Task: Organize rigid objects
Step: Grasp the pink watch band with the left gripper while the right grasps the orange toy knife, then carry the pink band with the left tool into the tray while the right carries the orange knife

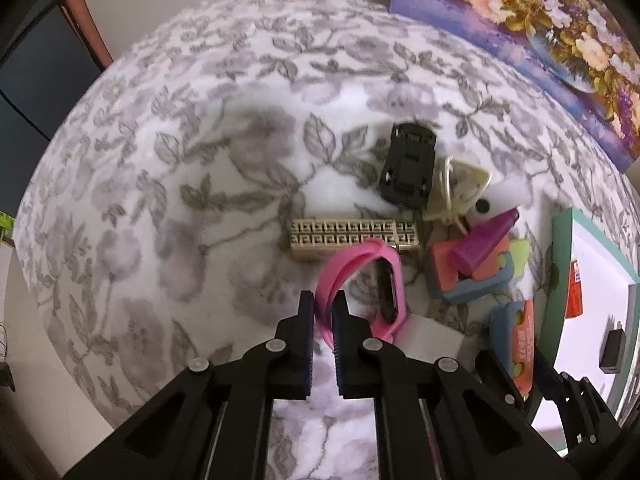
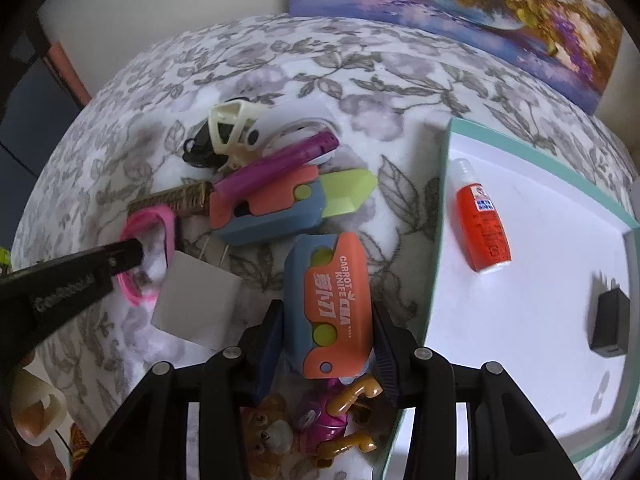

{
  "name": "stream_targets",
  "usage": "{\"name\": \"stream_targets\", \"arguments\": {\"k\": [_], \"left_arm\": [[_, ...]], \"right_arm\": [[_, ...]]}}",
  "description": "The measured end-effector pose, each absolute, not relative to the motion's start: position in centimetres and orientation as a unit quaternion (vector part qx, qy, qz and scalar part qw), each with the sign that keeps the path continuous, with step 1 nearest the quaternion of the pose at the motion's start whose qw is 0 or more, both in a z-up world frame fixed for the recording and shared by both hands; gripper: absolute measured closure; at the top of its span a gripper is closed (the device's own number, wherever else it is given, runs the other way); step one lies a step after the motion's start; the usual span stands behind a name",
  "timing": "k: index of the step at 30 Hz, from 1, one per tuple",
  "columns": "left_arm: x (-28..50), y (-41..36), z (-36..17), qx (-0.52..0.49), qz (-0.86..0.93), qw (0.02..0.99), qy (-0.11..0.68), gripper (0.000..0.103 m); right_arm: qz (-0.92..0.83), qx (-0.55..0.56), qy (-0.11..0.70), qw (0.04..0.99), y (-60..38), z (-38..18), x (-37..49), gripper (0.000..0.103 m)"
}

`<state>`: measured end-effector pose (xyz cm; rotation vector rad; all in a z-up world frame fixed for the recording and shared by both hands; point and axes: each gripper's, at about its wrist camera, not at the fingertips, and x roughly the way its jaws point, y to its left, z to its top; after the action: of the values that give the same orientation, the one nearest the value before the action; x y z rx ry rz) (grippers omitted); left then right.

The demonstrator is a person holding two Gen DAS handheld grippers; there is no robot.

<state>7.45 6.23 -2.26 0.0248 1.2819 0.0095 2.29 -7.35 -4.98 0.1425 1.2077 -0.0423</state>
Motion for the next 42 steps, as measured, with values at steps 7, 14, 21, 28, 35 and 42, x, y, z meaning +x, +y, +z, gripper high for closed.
{"name": "stream_targets", "arguments": {"k": [7, 14, 21, 28, 35, 42], "left_arm": [[6.7, 6.8, 1.1, 0.011, 0.012, 0.832, 0.555, 0.095], [6.4, 5.2, 3.3, 0.015, -0.004, 0.854, 0.519, 0.095], [6.0, 1.9, 5.2, 0.017, -0.046, 0.855, 0.516, 0.095], [5.1, -3.5, 6.2, 0.056, -0.093, 0.854, 0.509, 0.095], [3.7, -9.4, 5.6, 0.080, -0.150, 0.836, 0.521, 0.095], [1.6, -14.7, 2.4, 0.117, -0.197, 0.812, 0.536, 0.095]], "right_arm": [[-0.009, 0.088, 0.545, 0.834, -7.5, -2.9, 1.7, 0.058], [-0.014, 0.114, 0.507, 0.854, -8.4, 0.2, 0.9, 0.058], [-0.059, 0.149, 0.491, 0.856, -12.3, 1.2, 0.2, 0.058], [-0.143, 0.187, 0.485, 0.842, -19.1, 0.6, -1.7, 0.058], [-0.215, 0.218, 0.478, 0.823, -24.6, 0.3, -3.9, 0.058], [-0.264, 0.210, 0.471, 0.815, -27.7, 0.4, -5.4, 0.058]]}}
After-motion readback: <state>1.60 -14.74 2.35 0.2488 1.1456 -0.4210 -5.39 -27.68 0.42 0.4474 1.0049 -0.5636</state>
